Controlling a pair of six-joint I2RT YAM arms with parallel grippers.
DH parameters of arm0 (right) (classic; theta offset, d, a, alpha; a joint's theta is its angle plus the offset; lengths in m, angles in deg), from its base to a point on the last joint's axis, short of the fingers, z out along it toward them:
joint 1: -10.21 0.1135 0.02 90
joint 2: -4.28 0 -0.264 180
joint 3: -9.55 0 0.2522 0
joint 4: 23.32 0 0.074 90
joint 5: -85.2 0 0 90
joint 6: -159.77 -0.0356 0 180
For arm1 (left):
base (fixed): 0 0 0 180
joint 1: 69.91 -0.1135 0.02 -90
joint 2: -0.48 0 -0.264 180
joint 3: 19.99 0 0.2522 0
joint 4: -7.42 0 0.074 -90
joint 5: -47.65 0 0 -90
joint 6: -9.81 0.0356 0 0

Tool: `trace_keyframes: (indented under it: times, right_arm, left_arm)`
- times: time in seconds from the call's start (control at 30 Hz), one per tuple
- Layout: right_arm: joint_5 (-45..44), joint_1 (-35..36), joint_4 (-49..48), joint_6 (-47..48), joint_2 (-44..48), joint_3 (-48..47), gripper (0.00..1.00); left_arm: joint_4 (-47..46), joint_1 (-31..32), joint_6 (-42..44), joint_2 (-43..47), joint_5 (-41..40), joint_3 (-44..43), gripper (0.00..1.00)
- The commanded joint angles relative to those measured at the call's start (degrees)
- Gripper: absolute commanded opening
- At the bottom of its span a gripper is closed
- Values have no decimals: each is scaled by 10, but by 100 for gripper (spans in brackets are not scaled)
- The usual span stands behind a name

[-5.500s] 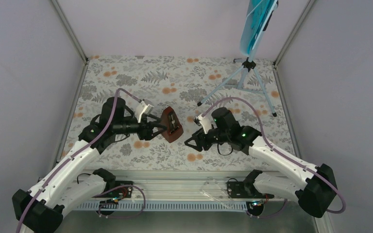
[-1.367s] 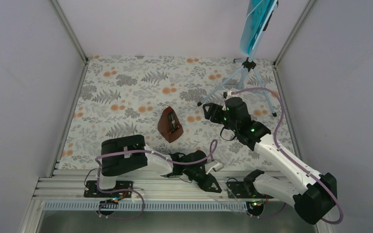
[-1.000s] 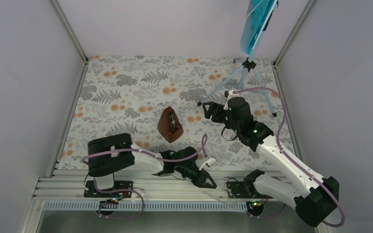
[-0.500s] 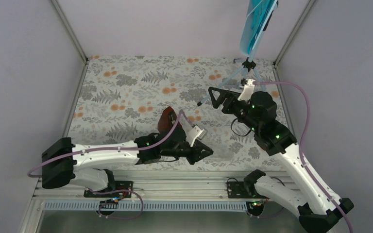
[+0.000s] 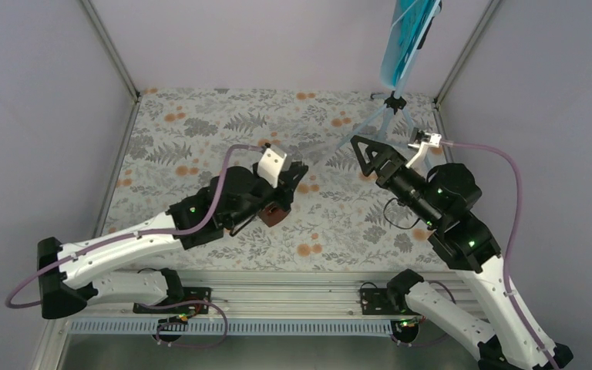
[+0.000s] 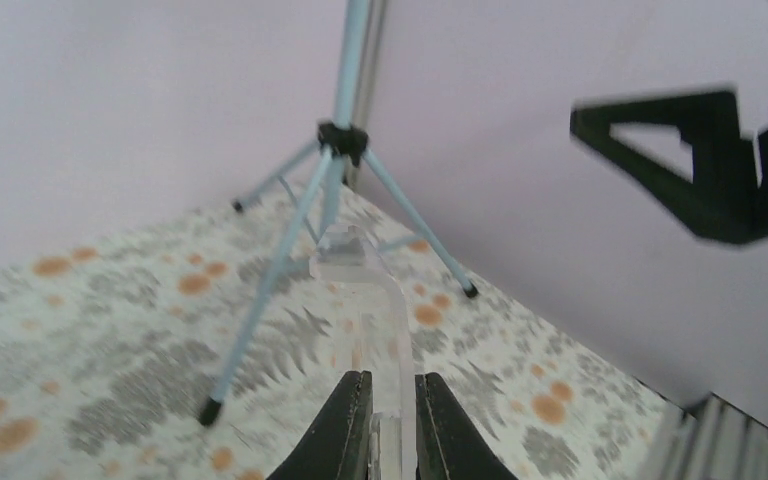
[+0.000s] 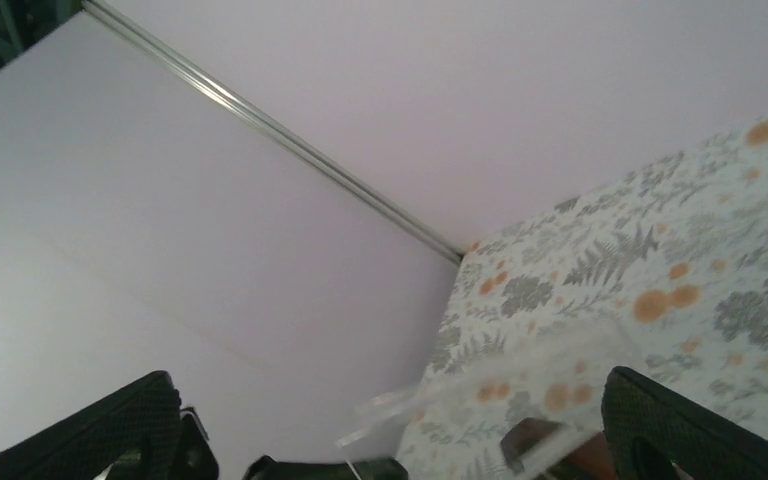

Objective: Pack up the instrument practice props

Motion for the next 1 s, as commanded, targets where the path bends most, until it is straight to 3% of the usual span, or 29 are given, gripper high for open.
trace_keyframes:
  times: [0.0, 0.2, 0.3, 0.57, 0.97]
  right_arm:
    - [39, -4, -34, -119, 16, 50, 100]
    - [109, -4, -169, -270, 34, 159, 100]
    - [137, -5, -212, -300, 15, 176, 100]
    - [163, -4, -308, -332, -3, 185, 100]
    - [188, -2, -337, -320, -75, 132, 99]
  left_arm:
    - [-40, -8, 86, 31, -60, -12, 2]
    - [-143, -10, 124, 82, -24, 38, 2]
    - [-185, -10, 133, 95, 2, 58, 2]
    - [-203, -10, 146, 92, 29, 65, 2]
    - [-192, -10, 169, 78, 89, 68, 2]
